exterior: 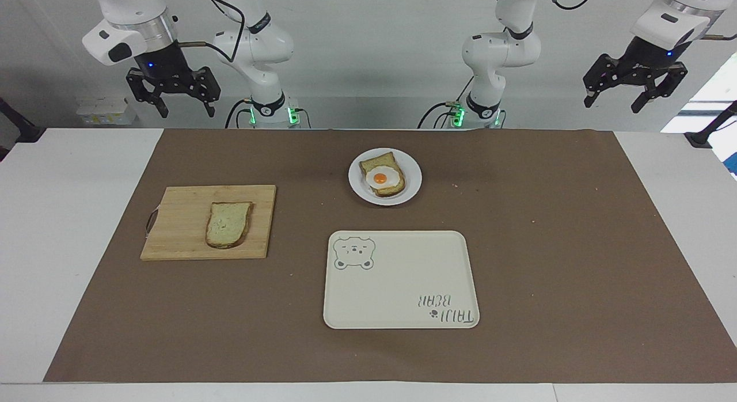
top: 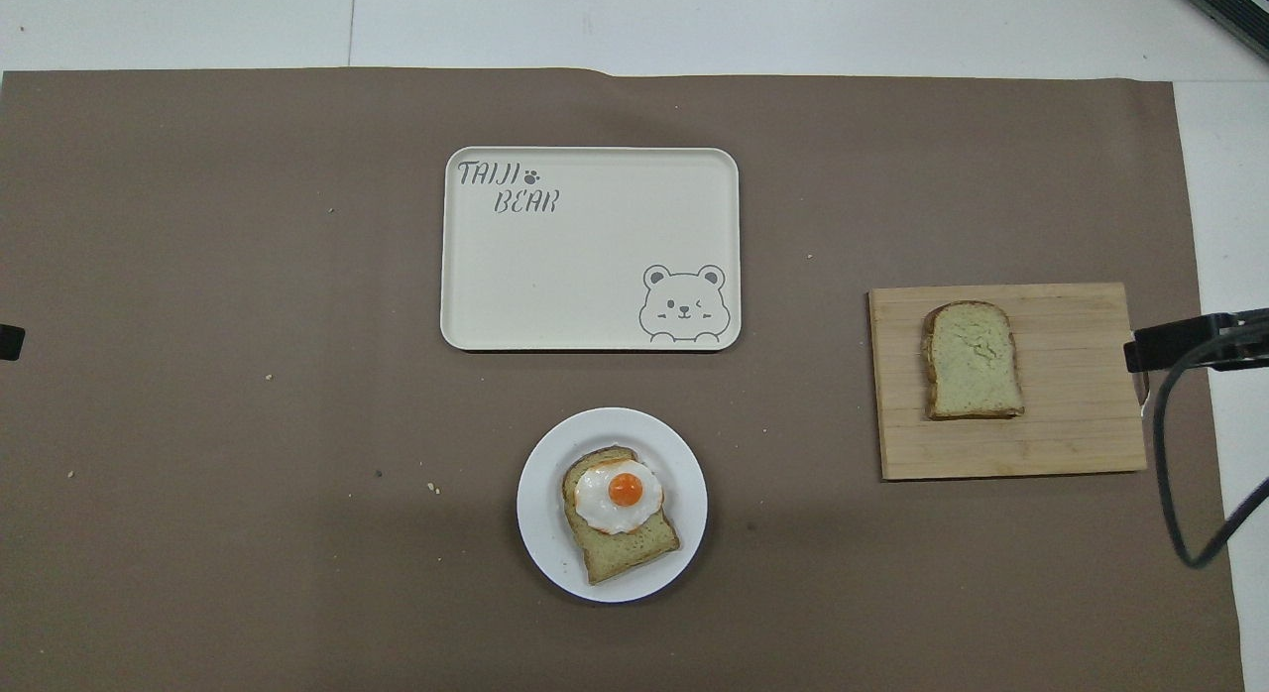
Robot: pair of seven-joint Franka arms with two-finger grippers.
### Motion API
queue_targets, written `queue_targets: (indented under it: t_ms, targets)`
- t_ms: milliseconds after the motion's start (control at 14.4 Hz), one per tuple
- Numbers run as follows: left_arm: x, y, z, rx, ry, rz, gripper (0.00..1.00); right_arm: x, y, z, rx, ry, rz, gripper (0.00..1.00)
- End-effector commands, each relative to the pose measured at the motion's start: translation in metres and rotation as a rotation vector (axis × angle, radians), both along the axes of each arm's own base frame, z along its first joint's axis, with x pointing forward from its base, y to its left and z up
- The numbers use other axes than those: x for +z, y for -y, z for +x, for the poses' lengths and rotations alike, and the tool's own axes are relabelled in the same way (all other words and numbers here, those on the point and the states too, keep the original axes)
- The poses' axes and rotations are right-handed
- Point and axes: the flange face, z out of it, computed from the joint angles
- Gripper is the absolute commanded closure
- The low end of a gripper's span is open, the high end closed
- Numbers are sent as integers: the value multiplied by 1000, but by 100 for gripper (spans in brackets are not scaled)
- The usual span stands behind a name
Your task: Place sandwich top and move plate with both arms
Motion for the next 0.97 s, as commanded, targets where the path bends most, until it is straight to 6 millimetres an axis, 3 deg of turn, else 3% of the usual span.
queue_targets:
  t_ms: [0, 900]
  targets:
    - [5, -1, -4, 0, 0, 21, 0, 1, 3, 1, 6, 4, 12, 0]
    - [4, -6, -5, 12, -7, 13, 0, 1, 3, 1, 6, 4, 12, 0]
